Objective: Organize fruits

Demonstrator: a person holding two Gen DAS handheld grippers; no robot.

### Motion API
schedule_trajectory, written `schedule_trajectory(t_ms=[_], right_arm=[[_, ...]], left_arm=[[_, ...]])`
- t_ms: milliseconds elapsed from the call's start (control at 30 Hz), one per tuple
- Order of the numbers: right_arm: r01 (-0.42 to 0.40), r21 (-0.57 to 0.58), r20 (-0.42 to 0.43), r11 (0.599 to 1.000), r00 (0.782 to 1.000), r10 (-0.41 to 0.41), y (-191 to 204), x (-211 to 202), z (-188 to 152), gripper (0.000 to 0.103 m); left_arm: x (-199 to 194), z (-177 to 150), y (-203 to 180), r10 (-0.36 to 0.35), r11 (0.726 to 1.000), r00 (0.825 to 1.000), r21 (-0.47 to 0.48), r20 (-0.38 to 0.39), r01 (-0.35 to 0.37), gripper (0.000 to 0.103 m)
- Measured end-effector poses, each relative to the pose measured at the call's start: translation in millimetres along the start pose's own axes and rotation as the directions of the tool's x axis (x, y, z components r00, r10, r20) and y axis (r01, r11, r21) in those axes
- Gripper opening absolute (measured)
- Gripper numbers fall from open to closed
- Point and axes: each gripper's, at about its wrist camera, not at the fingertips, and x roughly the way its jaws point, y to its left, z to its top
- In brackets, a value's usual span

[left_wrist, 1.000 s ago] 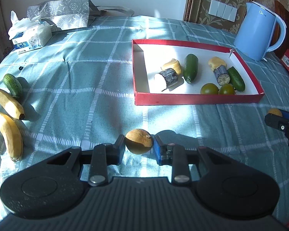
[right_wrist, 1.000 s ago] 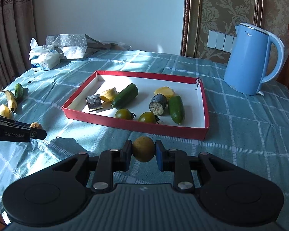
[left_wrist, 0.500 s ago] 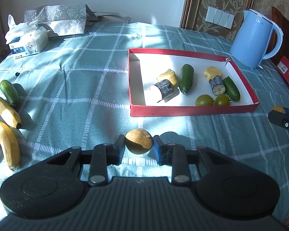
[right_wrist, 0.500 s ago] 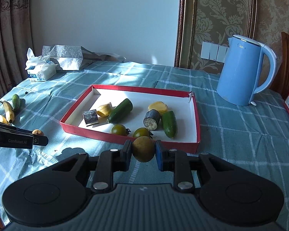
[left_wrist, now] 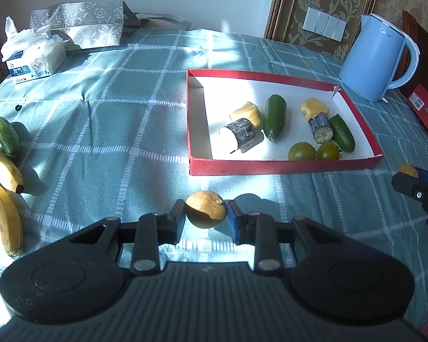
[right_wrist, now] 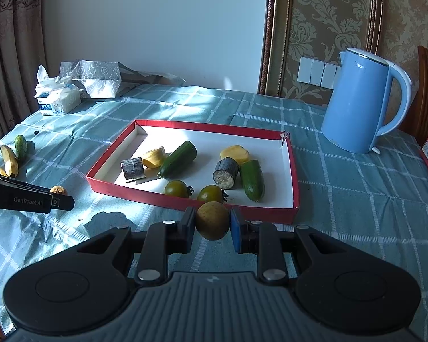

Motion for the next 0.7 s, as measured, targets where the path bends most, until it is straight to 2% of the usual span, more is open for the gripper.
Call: schedule_trajectory(t_ms=[700], right_arm=[[-0.017, 0.009, -0.026, 1.000, 1.000, 0.018, -2, 12, 2, 0.025]], left_arm=[[11, 4, -1, 0.011, 1.000, 1.000, 0.002, -0.022, -0.011, 0.028]])
